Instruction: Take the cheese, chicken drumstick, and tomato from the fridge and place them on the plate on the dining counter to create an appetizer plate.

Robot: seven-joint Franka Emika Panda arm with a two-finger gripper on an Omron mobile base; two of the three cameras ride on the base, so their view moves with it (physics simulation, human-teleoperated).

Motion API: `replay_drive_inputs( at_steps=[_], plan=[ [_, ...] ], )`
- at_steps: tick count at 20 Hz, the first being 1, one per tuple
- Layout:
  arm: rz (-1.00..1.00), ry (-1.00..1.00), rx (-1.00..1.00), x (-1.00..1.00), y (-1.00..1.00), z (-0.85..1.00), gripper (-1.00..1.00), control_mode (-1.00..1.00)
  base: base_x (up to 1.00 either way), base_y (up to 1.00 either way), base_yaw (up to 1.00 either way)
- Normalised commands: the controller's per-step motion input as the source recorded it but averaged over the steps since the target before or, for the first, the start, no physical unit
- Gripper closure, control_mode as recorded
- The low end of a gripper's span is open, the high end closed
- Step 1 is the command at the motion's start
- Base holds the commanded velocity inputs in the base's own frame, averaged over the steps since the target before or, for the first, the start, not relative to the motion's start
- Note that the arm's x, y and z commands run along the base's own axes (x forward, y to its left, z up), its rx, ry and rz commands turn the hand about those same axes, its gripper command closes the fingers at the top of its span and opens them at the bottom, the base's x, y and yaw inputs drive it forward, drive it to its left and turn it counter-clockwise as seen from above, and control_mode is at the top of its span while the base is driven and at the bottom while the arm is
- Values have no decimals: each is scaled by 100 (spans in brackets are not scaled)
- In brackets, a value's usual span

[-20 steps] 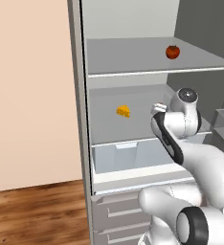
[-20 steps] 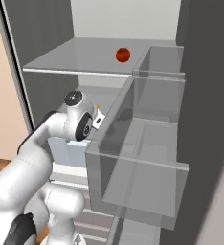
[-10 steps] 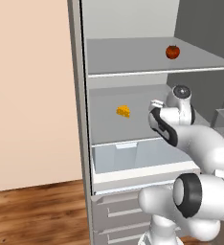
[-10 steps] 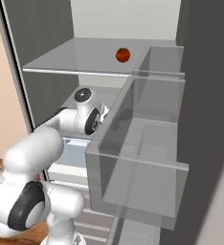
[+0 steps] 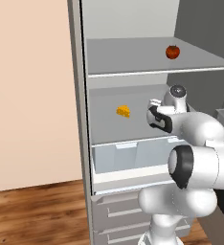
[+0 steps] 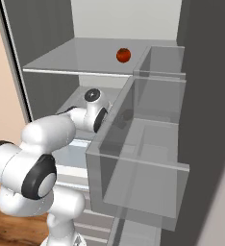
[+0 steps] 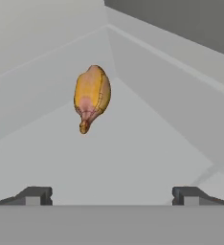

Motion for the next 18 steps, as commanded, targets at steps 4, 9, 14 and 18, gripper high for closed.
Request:
replay_drive_inputs(
  at_steps=[4, 9, 14, 18],
  plan=[
    [0, 0, 0, 40, -7, -19, -100, -100, 0, 0, 0],
    [-1, 0, 0, 43, -12, -26, -100, -100, 0, 0, 0],
    [0, 0, 0, 36, -5, -29, -100, -100, 0, 0, 0],
    [0, 0, 0, 43, 0, -18, -100, -100, 0, 0, 0]
  ],
)
